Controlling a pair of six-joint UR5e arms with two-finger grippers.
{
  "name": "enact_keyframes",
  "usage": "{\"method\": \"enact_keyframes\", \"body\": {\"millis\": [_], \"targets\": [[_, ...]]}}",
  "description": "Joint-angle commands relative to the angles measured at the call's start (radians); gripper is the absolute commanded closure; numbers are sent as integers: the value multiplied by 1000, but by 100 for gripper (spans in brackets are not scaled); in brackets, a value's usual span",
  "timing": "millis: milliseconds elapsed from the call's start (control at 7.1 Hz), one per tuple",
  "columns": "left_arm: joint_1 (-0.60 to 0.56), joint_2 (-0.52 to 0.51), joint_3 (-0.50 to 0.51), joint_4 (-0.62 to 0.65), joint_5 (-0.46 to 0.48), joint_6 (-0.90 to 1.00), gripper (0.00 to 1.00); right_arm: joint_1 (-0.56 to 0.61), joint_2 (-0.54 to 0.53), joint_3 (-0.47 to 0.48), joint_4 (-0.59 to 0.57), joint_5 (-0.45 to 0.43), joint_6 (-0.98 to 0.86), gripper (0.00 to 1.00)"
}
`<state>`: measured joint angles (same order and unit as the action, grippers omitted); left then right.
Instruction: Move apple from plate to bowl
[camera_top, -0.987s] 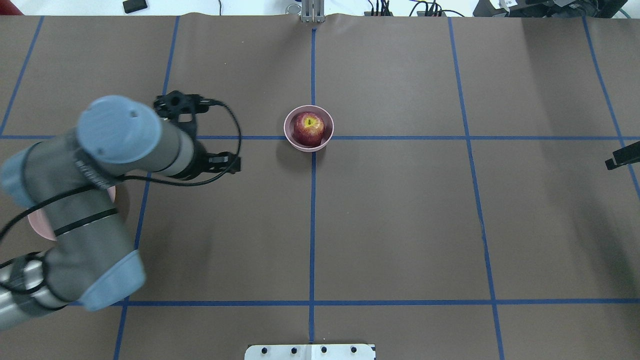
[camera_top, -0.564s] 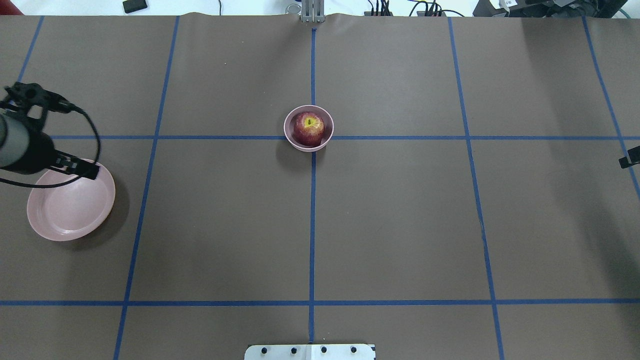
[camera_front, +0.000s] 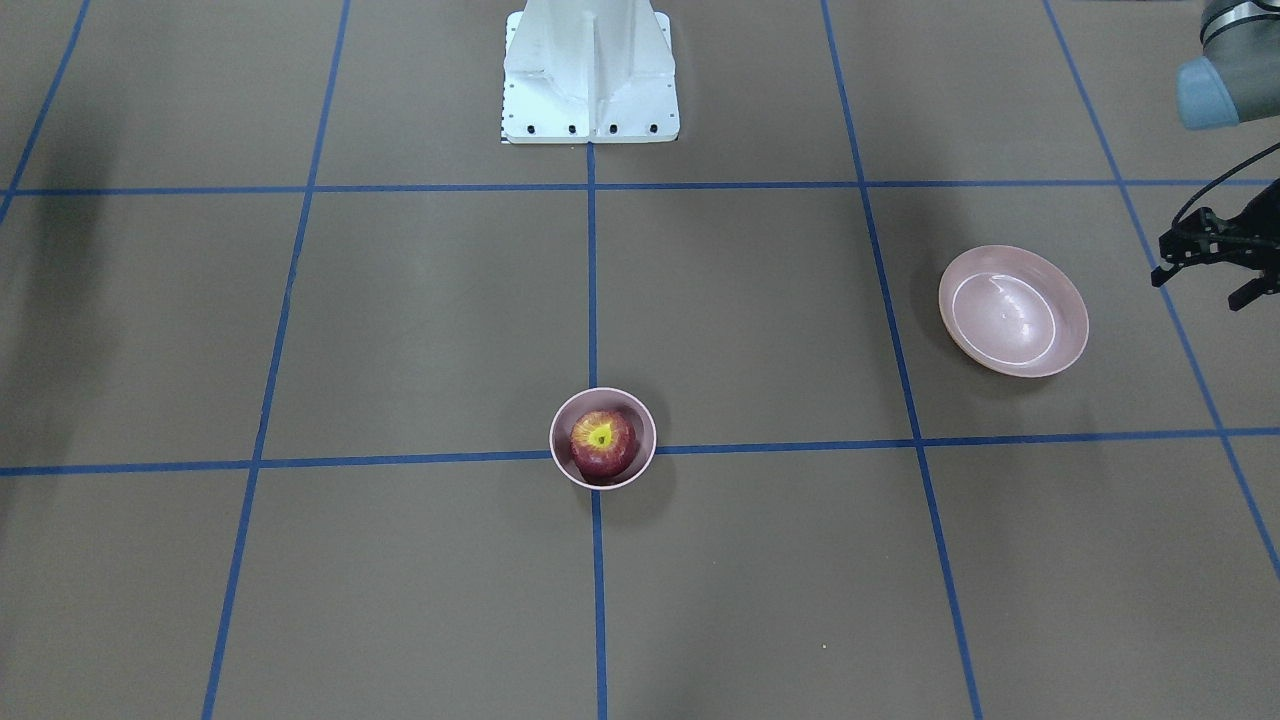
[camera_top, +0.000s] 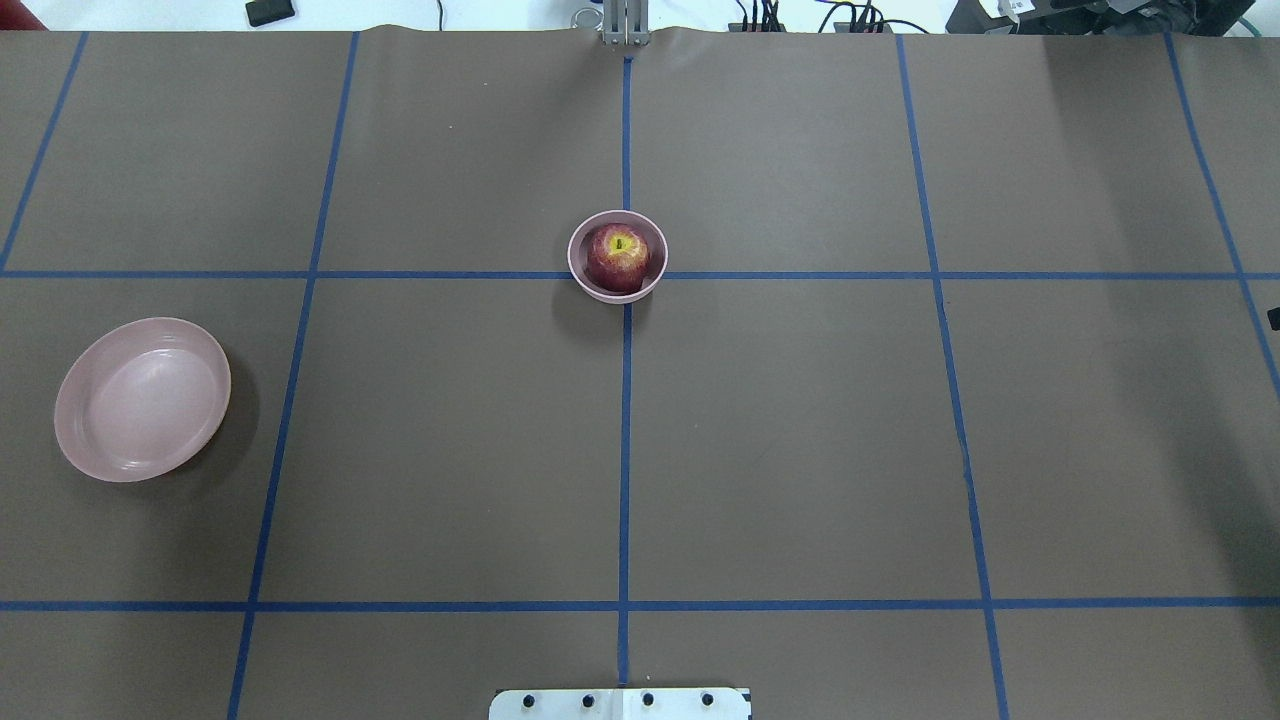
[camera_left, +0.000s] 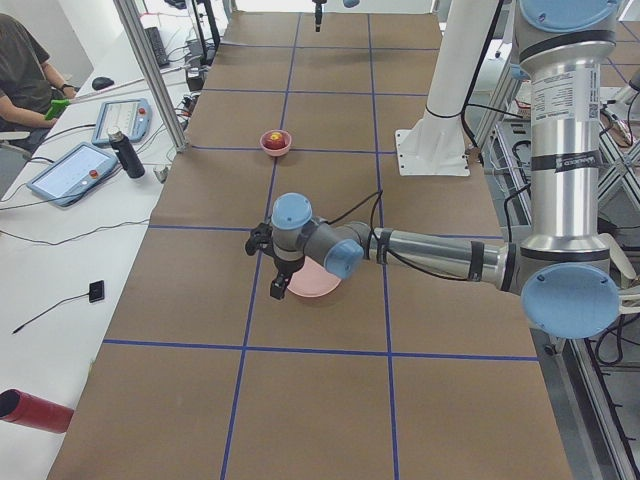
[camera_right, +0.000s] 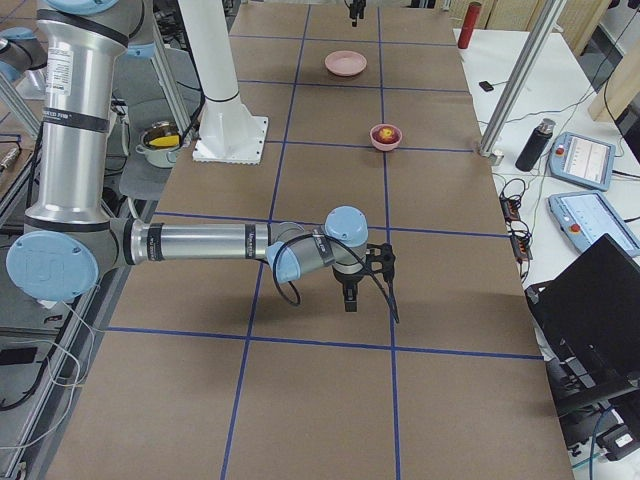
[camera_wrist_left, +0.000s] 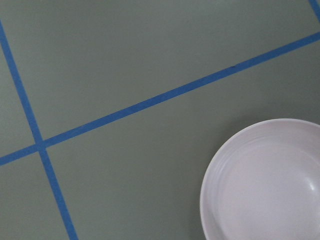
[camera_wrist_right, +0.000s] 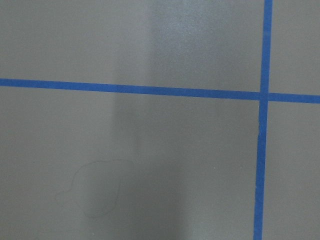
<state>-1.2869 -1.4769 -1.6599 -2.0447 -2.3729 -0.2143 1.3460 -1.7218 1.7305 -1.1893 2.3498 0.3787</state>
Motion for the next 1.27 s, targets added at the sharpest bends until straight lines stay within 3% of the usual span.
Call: {"method": "enact_keyframes", "body": {"millis": [0,282,564,705,846,1128], "targets": [[-14,-10,11,-6,-34,-149,2,39,-15,23,-15,8,-58,0],[-15,-8,9,-3,-26,-142,2,79,1,21,-152,42,-179,0],[-9,-7,29,0,-14,-87,2,114,59,21,-302,28,-337,0],[-12,-8,34,23,48,-1,2,114,94,18,-358,-16,-375,0],[-21,-13,31,49,108,123,2,122,126,20,-401,-30,-395,0],[-40,-28,28,78,154,171,2,125,128,21,-406,-32,-405,0]]}}
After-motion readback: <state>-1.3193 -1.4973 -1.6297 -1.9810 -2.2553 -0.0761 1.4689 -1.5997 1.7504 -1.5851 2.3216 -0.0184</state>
